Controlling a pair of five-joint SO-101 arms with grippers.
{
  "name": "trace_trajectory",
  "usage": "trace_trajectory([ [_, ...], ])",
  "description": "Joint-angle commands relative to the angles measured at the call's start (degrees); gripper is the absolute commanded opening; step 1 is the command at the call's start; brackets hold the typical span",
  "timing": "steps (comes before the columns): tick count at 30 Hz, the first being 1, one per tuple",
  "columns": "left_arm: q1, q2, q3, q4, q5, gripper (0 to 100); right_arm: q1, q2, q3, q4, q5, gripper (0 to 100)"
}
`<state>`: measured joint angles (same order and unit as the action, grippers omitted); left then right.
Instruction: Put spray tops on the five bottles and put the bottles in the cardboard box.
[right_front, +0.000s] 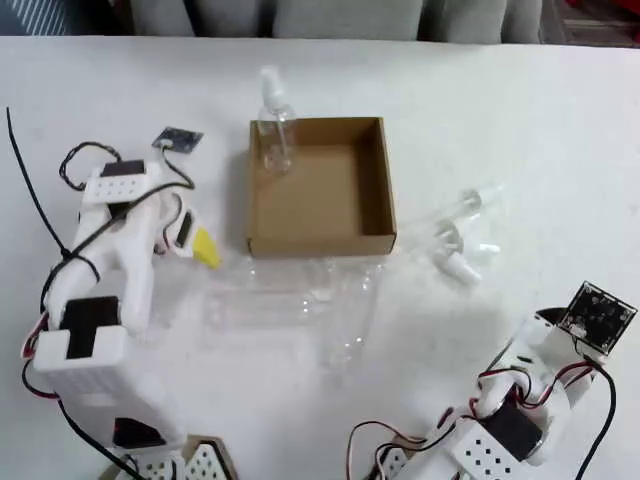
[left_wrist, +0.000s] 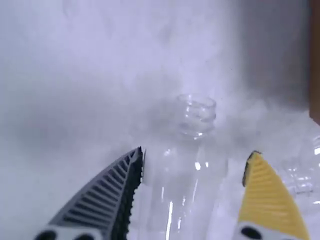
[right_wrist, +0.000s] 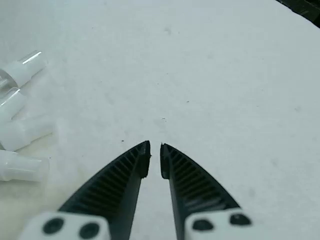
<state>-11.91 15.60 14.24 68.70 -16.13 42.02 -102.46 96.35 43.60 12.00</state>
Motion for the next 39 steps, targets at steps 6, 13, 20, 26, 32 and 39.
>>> trace_trajectory([
  [6,-0.57,-0.75,-1.76,1.14,-1.76,31,-0.75,-0.48,0.44,0.04,0.62,1.7],
  [13,0.48,-0.48,-2.37,1.05,-15.65,31,-0.75,-0.48,0.44,0.04,0.62,1.7],
  [20,0.66,-0.22,-1.76,-1.23,-19.87,31,-0.75,-0.48,0.44,0.04,0.62,1.7],
  [26,0.66,-0.22,1.23,-6.59,-17.14,31,-0.75,-0.48,0.44,-0.04,0.62,1.7],
  [32,0.57,-0.22,1.58,-6.68,-17.14,31,-0.75,-0.48,0.44,-0.04,0.62,1.7],
  [39,0.66,-0.13,1.58,-6.68,-17.14,20,-0.75,-0.48,0.44,-0.04,0.62,1.7],
])
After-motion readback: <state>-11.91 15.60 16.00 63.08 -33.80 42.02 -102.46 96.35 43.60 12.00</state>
